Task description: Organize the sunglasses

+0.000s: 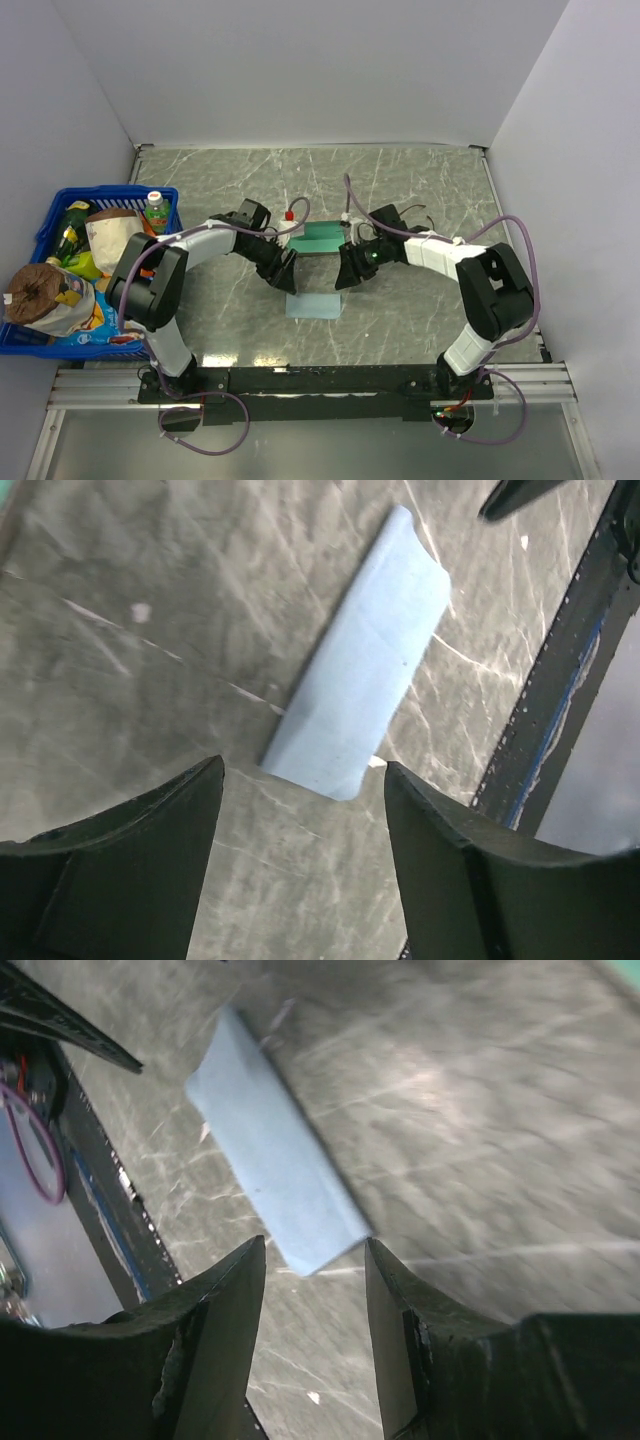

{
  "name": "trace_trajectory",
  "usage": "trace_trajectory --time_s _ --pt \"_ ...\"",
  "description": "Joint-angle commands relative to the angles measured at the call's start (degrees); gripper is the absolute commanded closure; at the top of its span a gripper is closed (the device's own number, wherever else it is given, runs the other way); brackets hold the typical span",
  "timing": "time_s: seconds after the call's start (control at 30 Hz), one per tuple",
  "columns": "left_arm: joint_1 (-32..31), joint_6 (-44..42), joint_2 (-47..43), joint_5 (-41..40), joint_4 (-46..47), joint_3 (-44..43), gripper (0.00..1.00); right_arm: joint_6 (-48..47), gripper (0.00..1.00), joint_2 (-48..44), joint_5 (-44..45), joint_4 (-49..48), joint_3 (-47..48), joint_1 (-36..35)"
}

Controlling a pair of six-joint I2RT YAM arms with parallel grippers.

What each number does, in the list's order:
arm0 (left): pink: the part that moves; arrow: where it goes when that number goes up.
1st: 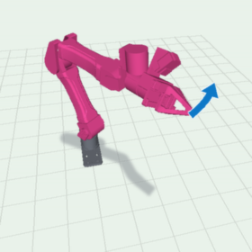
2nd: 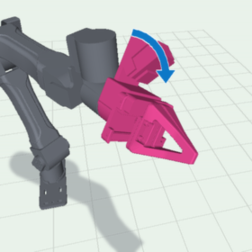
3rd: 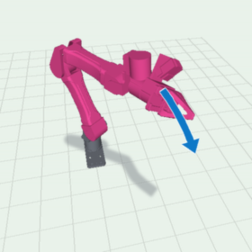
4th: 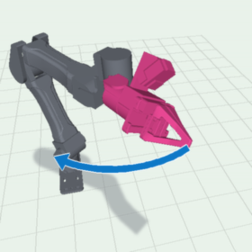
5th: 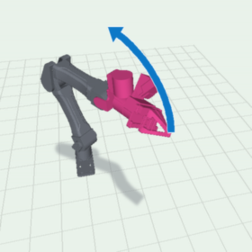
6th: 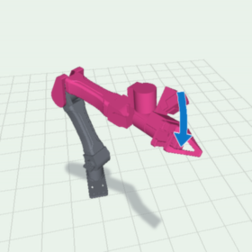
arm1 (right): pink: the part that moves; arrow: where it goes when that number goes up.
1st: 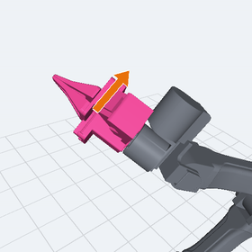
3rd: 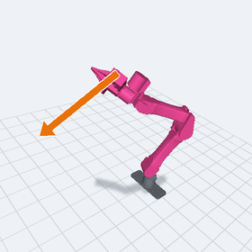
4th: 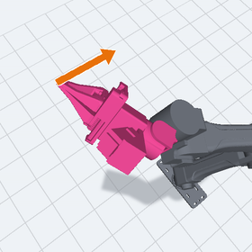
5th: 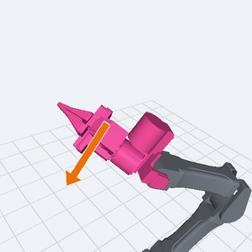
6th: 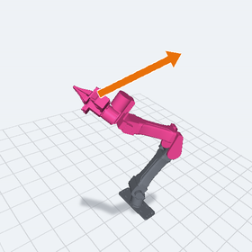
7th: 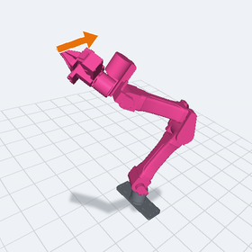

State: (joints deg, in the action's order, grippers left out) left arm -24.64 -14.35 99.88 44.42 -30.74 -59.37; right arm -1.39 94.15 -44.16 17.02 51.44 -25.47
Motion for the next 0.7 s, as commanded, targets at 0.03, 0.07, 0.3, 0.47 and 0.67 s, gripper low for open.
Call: trace_trajectory --time_s 0.03,0.07,0.3,0.47,0.67 --pt "1.53 -0.77 3.03 2.94 2.88 -1.45 0.29 3.14 0.48 1.03 0.13 -1.81 2.26 2.36" --pt "1.88 -0.68 3.57 4.34 3.05 -1.45 0.29 3.32 0.48 1.21 -0.48 -2.16 2.26 2.27" --pt "2.93 -0.94 6.82 6.64 2.35 -2.23 0.31 4.99 0.49 4.81 -1.98 -1.72 3.75 2.27" --pt "3.11 -2.78 8.75 8.22 -1.33 -3.47 0.36 4.99 0.49 5.78 -2.07 -1.02 4.28 2.36" --pt "3.11 -5.86 9.55 7.87 -6.07 -3.82 0.41 4.73 0.49 4.82 -1.89 -1.37 3.93 2.36"
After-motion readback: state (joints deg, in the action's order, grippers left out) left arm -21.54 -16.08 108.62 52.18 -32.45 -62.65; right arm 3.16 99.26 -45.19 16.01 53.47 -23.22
